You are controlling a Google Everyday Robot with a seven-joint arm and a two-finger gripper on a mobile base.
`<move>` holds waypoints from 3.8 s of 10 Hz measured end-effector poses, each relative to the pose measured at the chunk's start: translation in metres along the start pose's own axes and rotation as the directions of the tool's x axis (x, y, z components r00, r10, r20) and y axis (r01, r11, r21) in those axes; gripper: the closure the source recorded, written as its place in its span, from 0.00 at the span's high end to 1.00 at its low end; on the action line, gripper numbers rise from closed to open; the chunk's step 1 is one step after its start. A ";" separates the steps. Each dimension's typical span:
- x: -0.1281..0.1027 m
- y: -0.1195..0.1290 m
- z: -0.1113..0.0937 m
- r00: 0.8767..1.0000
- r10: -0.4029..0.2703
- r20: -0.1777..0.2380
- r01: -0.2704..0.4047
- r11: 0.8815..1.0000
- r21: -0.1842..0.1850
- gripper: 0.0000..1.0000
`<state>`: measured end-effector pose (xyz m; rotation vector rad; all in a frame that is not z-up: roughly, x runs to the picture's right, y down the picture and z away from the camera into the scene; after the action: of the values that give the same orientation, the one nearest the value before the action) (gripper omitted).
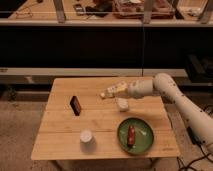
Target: Knock the eraser over
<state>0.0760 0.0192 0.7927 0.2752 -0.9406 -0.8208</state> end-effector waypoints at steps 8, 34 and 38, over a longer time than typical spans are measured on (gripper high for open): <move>0.000 0.001 0.001 1.000 0.002 0.001 -0.002 1.000 0.000 0.07; 0.022 -0.035 0.171 0.964 -0.229 0.138 0.225 0.973 0.044 0.07; 0.034 -0.041 0.203 0.965 -0.229 0.130 0.221 0.973 0.072 0.07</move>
<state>-0.0964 -0.0071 0.9090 0.3832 -1.0762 -1.0330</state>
